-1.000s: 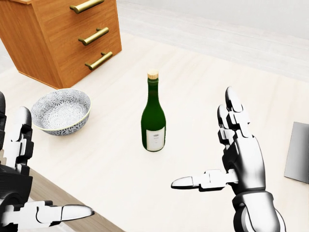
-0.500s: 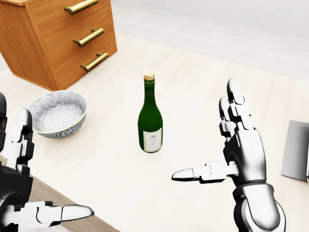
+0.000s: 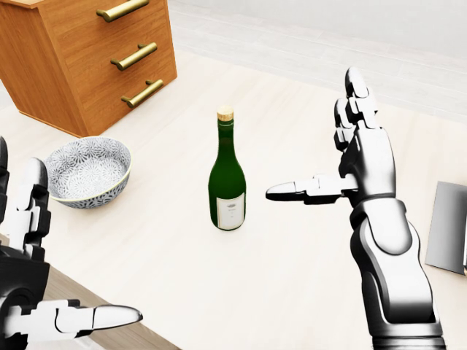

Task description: Put the wine bottle on the wine rack.

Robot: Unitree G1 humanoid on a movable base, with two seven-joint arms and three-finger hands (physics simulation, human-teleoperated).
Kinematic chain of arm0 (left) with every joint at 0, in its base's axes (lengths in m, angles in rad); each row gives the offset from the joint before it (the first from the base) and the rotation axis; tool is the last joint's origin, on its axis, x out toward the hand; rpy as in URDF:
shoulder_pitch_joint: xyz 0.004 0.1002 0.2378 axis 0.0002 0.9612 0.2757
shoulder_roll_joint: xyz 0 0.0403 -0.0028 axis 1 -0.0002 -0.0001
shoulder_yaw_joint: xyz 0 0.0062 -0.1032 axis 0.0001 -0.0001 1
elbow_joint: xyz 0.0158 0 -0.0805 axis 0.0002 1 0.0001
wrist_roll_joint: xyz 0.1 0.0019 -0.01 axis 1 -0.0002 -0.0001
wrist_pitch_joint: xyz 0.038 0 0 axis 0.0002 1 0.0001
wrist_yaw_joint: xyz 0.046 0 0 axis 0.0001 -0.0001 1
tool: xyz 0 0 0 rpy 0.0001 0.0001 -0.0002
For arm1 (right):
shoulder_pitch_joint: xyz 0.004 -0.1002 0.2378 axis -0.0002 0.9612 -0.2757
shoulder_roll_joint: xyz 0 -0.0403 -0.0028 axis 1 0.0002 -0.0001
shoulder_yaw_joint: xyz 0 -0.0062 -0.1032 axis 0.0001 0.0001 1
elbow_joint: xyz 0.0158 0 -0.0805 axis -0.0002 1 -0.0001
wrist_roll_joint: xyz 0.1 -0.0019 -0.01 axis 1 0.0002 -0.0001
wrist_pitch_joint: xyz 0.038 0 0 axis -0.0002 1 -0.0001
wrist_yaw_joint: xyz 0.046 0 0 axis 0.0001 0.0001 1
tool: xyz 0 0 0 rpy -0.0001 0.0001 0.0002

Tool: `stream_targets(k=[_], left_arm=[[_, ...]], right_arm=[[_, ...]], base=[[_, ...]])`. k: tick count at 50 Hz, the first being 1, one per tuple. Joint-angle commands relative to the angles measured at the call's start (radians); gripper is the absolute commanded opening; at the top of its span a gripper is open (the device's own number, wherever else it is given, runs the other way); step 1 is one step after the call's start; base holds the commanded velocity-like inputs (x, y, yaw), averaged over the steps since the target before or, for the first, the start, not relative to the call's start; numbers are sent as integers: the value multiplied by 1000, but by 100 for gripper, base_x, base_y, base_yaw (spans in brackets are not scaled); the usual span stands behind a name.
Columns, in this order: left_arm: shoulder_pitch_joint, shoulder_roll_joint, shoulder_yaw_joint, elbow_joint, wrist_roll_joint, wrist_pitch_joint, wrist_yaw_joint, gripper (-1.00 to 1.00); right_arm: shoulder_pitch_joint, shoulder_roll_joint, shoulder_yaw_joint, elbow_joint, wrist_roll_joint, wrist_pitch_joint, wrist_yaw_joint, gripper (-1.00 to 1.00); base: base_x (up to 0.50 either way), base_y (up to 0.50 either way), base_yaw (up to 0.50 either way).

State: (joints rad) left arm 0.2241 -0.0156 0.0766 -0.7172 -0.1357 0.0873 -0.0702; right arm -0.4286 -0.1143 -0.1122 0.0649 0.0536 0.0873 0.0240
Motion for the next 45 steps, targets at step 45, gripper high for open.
stream_targets(k=[45], left_arm=[[-7,-1,11,8,-19,0,11,100]], right_arm=[[-695,-10,16,1104,-5,-55,-55,100]], base=[[0,0,0]])
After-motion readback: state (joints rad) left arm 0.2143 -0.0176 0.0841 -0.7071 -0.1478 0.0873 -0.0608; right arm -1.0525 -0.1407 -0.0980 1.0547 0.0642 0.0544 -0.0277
